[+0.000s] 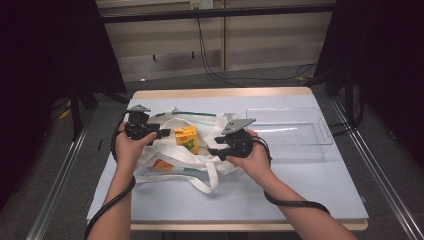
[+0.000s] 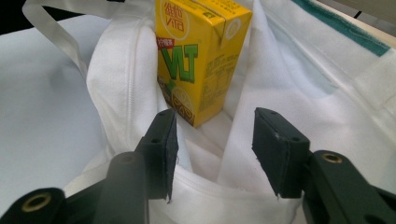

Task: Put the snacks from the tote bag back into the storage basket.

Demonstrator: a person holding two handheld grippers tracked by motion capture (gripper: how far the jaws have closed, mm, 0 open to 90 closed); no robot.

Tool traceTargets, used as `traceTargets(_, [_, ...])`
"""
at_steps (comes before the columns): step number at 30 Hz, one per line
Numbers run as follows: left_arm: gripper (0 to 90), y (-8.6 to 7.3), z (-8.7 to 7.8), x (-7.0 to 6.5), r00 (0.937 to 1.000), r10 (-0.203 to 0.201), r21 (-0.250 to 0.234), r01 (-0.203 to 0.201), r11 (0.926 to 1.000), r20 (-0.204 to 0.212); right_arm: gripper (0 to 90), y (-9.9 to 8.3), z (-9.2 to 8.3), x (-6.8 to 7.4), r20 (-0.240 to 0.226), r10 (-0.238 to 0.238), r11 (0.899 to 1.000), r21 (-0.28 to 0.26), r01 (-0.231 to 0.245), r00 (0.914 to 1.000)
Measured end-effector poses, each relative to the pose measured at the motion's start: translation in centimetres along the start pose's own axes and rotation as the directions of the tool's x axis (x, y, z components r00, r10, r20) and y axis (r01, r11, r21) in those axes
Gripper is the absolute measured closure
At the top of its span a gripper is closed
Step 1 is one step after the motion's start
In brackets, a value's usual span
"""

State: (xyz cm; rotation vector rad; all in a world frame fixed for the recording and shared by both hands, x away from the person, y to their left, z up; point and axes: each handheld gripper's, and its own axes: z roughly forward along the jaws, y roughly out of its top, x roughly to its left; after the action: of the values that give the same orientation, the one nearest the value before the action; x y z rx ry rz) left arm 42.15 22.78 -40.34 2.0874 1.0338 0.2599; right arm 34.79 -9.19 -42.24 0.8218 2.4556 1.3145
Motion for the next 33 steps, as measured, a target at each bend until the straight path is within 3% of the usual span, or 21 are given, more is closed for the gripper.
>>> traceTargets(3, [37.9, 0.2, -0.4, -0.3, 0.9997, 0.016, 0.011, -0.015, 0.9998, -0.018, 45.7, 0.4, -0.1, -0.1, -0.016, -0.006, 1.0, 0.0, 0.006, 0.9999])
traceTargets(9, [29.7, 0.3, -1.3, -0.7, 0.9998, -0.015, -0.013, 0.015, 0.9998, -0.016, 38.0, 1.3, -0.4, -0.1, -0.024, -0.012, 1.0, 0.0, 0.012, 0.9996])
traceTargets(14, [21.5, -0.1, -2.0, -1.1, 0.9998, -0.003, -0.004, 0.003, 1.0, -0.019, 36.0, 2.0, -0.5, -0.4, -0.029, -0.015, 1.0, 0.007, 0.015, 0.9995])
traceTargets(17, [19.0, -0.6, -2.3, -1.2, 0.9996, 0.004, 0.021, -0.004, 0.9998, -0.026, 35.2, 2.3, -0.4, -0.6, -0.035, -0.012, 1.0, 0.004, 0.012, 0.9993])
traceTargets(24, [15.6, -1.1, -3.2, -1.4, 0.999, -0.021, -0.032, 0.02, 0.9993, -0.041, 32.8, 3.1, 0.0, -0.7, -0.046, -0.028, 1.0, 0.006, 0.028, 0.9986])
traceTargets(29, [13.8, -1.3, -3.3, -1.7, 0.9988, -0.014, 0.001, 0.014, 0.9999, -0.048, 31.1, 3.6, 0.4, -0.6, -0.058, -0.04, 0.999, 0.011, 0.04, 0.9975])
traceTargets(33, [12.6, -1.6, -3.3, -1.8, 0.9988, -0.014, -0.018, 0.014, 0.9997, -0.048, 30.6, 4.0, 0.6, -0.6, -0.067, -0.042, 0.999, 0.003, 0.042, 0.9969])
